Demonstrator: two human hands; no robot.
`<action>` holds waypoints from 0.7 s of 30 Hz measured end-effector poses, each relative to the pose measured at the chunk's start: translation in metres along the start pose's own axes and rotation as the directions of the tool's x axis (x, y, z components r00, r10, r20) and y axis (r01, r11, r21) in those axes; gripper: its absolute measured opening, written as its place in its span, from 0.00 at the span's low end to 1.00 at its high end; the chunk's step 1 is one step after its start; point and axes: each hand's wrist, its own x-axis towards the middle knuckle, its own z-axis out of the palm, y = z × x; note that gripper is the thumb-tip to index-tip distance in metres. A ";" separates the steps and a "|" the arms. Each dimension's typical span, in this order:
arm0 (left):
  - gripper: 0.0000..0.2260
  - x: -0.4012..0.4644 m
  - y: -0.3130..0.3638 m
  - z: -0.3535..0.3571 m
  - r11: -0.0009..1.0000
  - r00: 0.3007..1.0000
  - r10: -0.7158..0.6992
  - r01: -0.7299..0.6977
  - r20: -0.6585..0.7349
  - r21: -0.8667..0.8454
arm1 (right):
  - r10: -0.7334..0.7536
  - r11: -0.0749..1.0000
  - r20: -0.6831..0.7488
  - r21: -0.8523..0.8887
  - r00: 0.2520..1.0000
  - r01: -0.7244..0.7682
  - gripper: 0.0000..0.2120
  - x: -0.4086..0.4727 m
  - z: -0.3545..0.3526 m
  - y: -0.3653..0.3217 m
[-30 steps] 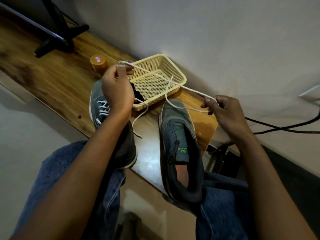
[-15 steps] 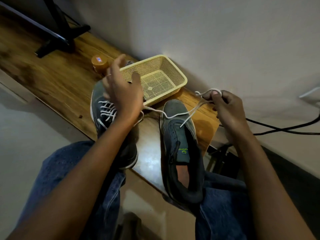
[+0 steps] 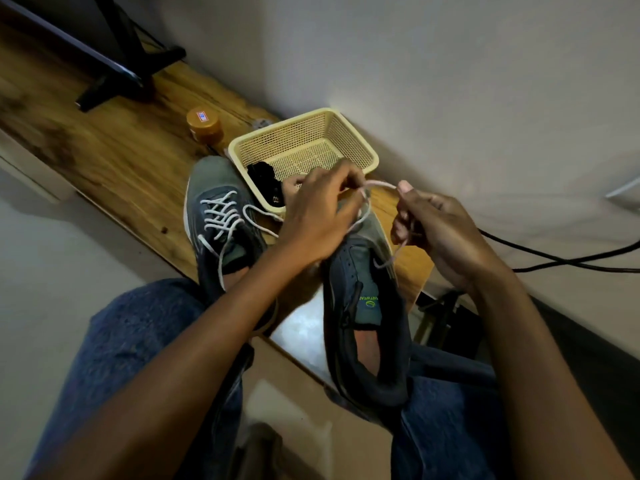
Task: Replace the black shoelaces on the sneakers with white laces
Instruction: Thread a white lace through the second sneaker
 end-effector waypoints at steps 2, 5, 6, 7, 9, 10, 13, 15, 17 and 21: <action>0.01 0.005 -0.004 -0.009 0.982 0.978 -0.129 0.103 -0.164 -0.156 | 0.021 0.999 -0.066 0.030 0.998 -0.019 0.17 0.003 -0.004 0.004; 0.04 0.010 -0.011 -0.022 0.960 0.904 -0.253 0.191 -0.344 -0.203 | 0.026 0.998 -0.147 -0.053 0.989 -0.034 0.14 0.005 -0.011 0.010; 0.05 0.010 -0.012 -0.026 0.964 0.895 -0.255 0.203 -0.366 -0.174 | 0.017 0.993 -0.171 -0.109 0.985 -0.036 0.13 0.006 -0.013 0.011; 0.05 0.010 -0.014 -0.029 0.967 0.893 -0.251 0.218 -0.373 -0.129 | 0.005 0.986 -0.208 -0.163 0.978 -0.040 0.13 0.006 -0.014 0.012; 0.05 0.011 -0.016 -0.032 0.967 0.895 -0.245 0.255 -0.373 -0.025 | -0.015 0.973 -0.331 -0.222 0.943 -0.062 0.12 0.009 -0.020 0.016; 0.05 0.011 -0.015 -0.033 0.962 0.896 -0.239 0.270 -0.374 0.032 | -0.016 0.973 -0.399 -0.219 0.917 -0.078 0.13 0.010 -0.023 0.017; 0.07 0.010 -0.016 -0.034 0.929 0.906 -0.208 0.301 -0.370 0.215 | -0.015 0.988 -0.538 -0.136 0.843 -0.069 0.14 0.011 -0.031 0.020; 0.12 0.008 -0.020 -0.030 0.892 0.923 -0.199 0.310 -0.328 0.330 | -0.042 0.997 -0.571 -0.078 0.820 -0.004 0.10 0.010 -0.031 0.021; 0.16 0.007 -0.019 -0.023 0.881 0.939 -0.188 0.291 -0.289 0.373 | -0.066 0.997 -0.541 -0.058 0.838 0.041 0.04 0.009 -0.027 0.020; 0.18 0.004 -0.003 -0.007 0.973 1.000 0.005 -0.001 -0.019 0.233 | -0.036 0.993 -0.327 -0.115 0.944 -0.002 0.05 0.006 -0.005 0.011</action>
